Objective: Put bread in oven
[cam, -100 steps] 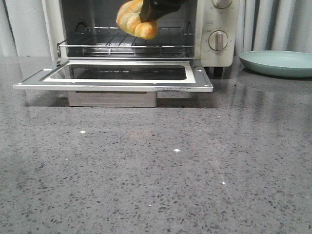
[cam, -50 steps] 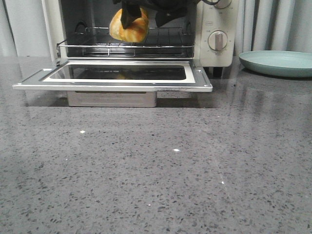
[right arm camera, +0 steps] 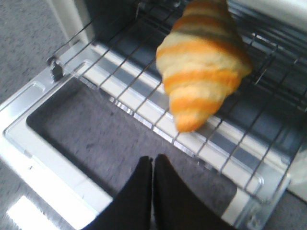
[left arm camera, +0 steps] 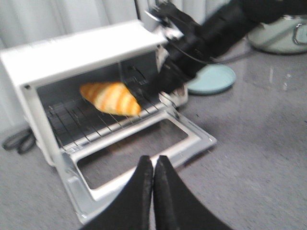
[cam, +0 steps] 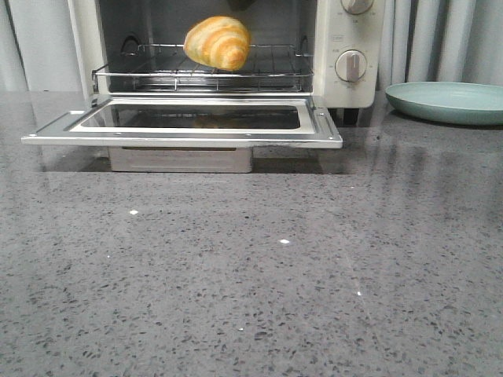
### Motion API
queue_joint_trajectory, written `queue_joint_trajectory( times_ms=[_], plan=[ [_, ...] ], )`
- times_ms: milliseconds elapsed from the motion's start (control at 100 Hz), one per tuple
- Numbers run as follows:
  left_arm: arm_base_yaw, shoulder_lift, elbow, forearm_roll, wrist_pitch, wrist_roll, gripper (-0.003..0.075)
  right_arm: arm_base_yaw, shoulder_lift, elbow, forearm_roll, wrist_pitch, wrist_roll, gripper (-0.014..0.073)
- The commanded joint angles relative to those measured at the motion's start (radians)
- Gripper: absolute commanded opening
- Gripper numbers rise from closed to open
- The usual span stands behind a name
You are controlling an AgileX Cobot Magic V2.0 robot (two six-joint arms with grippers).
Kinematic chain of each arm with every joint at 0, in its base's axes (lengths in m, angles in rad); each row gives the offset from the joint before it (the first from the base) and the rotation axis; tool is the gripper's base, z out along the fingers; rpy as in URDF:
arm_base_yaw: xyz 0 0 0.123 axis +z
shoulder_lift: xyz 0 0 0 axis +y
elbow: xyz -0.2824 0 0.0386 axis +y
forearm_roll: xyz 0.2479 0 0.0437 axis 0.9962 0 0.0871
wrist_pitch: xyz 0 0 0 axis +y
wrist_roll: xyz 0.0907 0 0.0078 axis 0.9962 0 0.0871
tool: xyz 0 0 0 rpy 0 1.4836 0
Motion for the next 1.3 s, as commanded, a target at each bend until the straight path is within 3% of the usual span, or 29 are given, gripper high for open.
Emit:
queue_joint_trajectory(
  times_ms=[0, 170, 250, 380, 550, 750, 1290],
  plan=[
    [0.003, -0.039, -0.011, 0.025, -0.117, -0.008, -0.0022, 0.023, -0.207, 0.143, -0.032, -0.115, -0.010, -0.0049],
    [0.003, -0.148, 0.085, 0.030, -0.256, -0.008, -0.0022, 0.030, -0.630, 0.560, -0.038, -0.403, -0.010, -0.0049],
    [0.003, -0.185, 0.144, 0.030, -0.320, -0.008, -0.0022, 0.026, -0.860, 0.709, -0.053, -0.465, -0.010, -0.0049],
    [0.003, -0.201, 0.224, 0.030, -0.345, -0.008, -0.0022, -0.033, -1.177, 0.867, -0.053, -0.385, -0.010, -0.0049],
    [0.003, -0.201, 0.252, 0.026, -0.370, -0.008, -0.0022, -0.156, -1.481, 0.930, -0.094, -0.187, -0.008, -0.0049],
    [0.003, -0.201, 0.252, 0.022, -0.390, -0.008, -0.0021, -0.189, -1.605, 0.944, -0.092, -0.039, 0.007, -0.0049],
    [0.003, -0.199, 0.254, 0.022, -0.390, -0.008, -0.0021, -0.189, -1.627, 0.944, -0.091, -0.033, 0.007, -0.0049]
  ],
)
